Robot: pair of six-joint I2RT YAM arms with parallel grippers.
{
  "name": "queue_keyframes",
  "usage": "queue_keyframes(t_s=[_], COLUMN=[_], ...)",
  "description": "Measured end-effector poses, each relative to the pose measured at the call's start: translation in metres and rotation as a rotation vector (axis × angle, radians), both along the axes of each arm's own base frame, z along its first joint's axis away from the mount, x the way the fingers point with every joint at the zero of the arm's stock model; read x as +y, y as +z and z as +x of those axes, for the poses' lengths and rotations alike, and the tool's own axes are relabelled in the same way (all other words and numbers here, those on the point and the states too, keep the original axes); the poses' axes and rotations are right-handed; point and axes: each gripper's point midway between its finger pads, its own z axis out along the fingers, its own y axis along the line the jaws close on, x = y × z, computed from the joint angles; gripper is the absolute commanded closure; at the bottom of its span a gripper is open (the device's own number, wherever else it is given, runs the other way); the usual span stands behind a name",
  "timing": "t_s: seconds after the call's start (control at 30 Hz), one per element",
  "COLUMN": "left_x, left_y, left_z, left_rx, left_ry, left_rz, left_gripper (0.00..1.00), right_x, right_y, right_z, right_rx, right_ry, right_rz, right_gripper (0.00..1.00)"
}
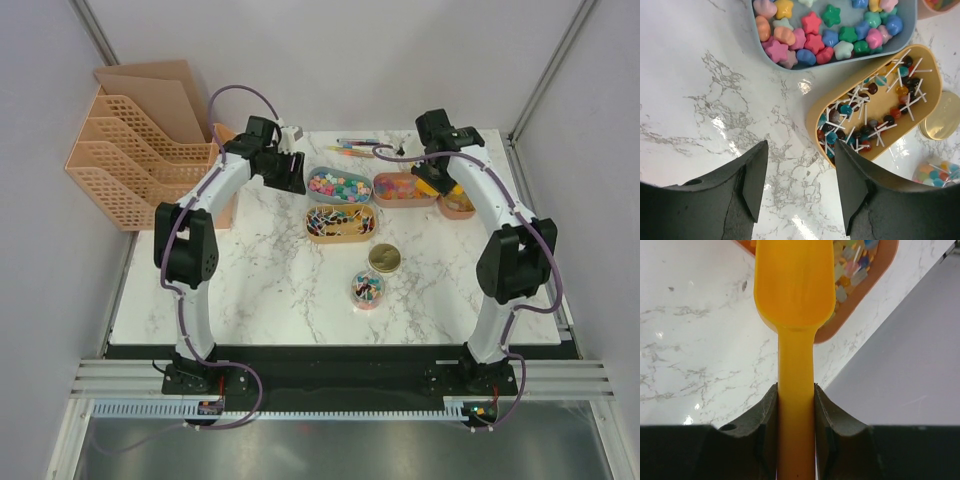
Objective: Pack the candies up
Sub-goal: Scoop the fake candies from the storage box.
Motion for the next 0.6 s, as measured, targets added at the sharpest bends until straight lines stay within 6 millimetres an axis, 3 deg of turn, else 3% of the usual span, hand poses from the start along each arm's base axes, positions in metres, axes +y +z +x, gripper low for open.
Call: queue_keyframes(t_s=[0.17,0.43,0.6], left_x=[0.001,0.001,0.001], left_y=[-0.013,-0.011,-0.011], left_z=[-0.007,0.000,0.000], left_rx=[0.029,-0.002,-0.004], left_ry=[0.000,0.012,0.013], left_rz=[0.018,0.029,0.030], left_gripper=[0.40,0.41,0.41], right_x=[-0.031,-0.101,-0.102], right_y=[-0.020,-0.004,-0.004], right_z=[-0.025,-0.044,-0.049], right_rx=[0.065,0.025,0.038], right_ry=[-0.100,-0.341,-0.359], right_rz=[-0.061,-0.056,-0.052], right_gripper=[1.00,1.00,1.00])
